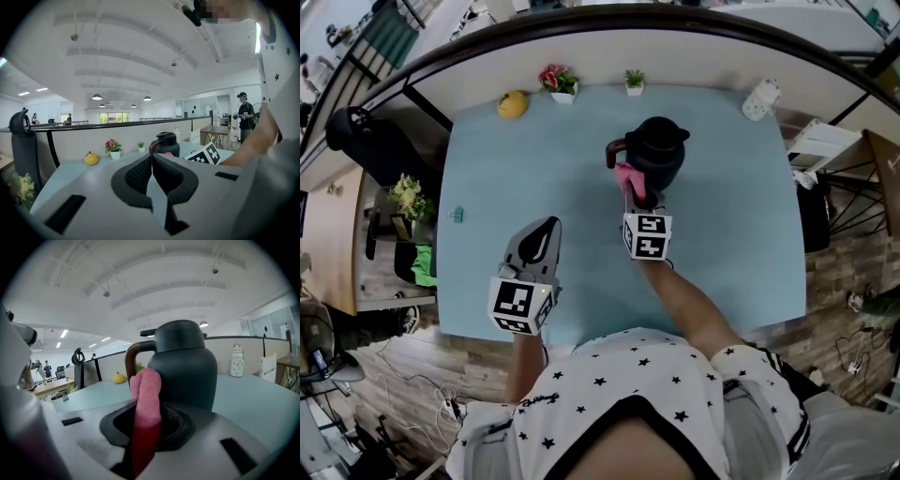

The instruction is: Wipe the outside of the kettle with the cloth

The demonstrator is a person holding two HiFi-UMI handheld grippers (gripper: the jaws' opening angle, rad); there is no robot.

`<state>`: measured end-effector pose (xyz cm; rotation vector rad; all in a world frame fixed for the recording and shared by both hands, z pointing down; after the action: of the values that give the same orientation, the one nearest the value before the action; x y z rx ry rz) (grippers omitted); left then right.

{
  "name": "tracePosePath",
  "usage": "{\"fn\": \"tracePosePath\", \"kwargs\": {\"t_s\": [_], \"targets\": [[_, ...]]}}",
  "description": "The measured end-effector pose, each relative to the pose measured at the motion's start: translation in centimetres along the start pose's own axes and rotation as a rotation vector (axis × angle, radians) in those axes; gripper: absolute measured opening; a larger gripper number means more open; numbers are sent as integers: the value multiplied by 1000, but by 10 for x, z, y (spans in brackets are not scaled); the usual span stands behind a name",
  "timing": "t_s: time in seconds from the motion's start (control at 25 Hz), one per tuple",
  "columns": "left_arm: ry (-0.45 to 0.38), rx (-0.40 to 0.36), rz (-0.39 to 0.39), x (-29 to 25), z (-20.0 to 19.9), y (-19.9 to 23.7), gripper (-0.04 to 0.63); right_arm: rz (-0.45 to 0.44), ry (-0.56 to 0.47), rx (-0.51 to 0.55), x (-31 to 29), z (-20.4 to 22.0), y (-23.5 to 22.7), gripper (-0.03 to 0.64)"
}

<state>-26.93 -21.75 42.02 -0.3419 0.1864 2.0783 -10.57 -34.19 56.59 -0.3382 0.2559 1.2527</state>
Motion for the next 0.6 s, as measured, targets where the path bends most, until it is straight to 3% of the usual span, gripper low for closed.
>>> {"fn": "tracePosePath", "kwargs": {"t_s": [0.6], "targets": [[-10,-4,40,-12,-4,-15,31,35,10,0,19,2,-26,58]]}}
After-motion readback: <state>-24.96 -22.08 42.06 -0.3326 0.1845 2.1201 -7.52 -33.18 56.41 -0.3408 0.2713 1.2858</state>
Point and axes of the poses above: the fingertips, and each gripper's own axes: x backward along the fingers, y to its left, z out of its underside, the point moved 3 cm from there along x, backward along the fingers, and after that the axes turned 4 degrees about z, right-handed, at the moved point
